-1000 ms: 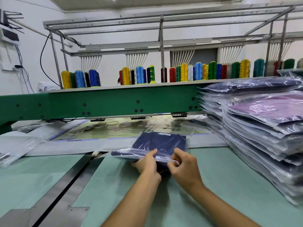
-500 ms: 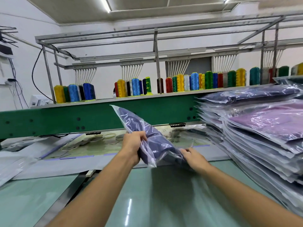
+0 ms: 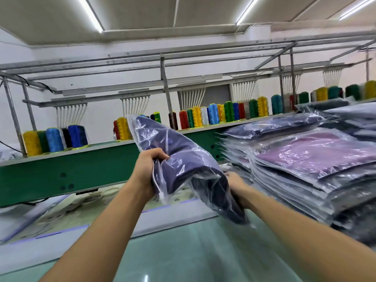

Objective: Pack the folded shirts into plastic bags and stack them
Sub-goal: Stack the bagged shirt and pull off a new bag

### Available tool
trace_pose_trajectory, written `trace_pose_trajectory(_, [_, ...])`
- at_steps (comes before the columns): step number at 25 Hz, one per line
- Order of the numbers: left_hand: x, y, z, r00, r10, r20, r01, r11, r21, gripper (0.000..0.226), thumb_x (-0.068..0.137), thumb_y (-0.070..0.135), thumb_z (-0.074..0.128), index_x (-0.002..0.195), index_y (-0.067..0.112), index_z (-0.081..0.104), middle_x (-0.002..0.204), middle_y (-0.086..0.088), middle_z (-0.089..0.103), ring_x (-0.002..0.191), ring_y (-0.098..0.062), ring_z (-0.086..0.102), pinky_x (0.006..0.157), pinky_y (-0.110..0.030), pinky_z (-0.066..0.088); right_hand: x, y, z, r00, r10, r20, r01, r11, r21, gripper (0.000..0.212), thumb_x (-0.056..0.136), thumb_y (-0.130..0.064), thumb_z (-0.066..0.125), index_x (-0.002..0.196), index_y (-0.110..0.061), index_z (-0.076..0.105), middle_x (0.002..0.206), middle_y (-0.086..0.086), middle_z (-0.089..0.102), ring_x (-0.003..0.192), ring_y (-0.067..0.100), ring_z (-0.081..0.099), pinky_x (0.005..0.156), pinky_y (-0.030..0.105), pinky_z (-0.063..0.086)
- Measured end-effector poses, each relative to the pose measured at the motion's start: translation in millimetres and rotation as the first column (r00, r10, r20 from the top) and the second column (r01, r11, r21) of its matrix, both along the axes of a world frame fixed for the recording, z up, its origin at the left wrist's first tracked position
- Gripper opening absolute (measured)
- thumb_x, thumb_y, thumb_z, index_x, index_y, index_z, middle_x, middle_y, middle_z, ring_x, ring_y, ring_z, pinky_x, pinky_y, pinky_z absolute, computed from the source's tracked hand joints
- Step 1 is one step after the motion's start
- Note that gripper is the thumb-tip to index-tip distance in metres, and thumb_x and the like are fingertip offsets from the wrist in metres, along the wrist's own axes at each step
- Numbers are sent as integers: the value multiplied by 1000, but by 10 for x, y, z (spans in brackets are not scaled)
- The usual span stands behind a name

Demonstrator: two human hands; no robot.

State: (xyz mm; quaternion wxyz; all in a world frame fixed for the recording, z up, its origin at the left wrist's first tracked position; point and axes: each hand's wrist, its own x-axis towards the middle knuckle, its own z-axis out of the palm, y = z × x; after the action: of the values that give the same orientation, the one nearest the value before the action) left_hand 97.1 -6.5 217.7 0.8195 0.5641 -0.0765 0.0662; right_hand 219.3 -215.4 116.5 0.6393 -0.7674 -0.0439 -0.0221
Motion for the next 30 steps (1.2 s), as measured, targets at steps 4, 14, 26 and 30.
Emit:
trace_pose_trajectory(4, [-56,-148,192,995,-12,98,18,998,-63,37,75,3,44,44,11,62,54,-8,62,46,-25,64,47,-27,54,-84,-377,757,964,-149,219,178,977,-118,44,83,-15,66,124,-7,49,110,17,60,102,30,63,85,36,51])
trace_pose_trajectory(14, [434,-1325,309,988,-152,25,155,970,-186,28,82,13,43,109,14,48,115,-9,51,101,-31,53,111,-52,42,-297,-2048,1635,793,-370,484,600,611,-516,40,86,-26,65,122,-13,52,106,14,67,94,31,62,88,46,53])
trace_pose_trajectory(26, [1142,-2723,-93,957,-246,-153,264,959,107,37,99,21,36,99,7,70,80,-13,75,67,-24,71,70,-38,62,345,-3744,1330,691,-549,469,666,232,-709,42,96,-39,59,133,-21,47,126,12,63,112,31,59,98,48,44])
trace_pose_trajectory(30, [1370,-2875,-170,989,-76,-127,123,901,416,31,92,19,53,112,-3,62,86,-15,65,84,-27,64,96,-53,55,557,-4064,1239,677,-568,469,662,189,-726,42,96,-40,60,133,-24,49,123,13,63,113,33,58,103,53,41])
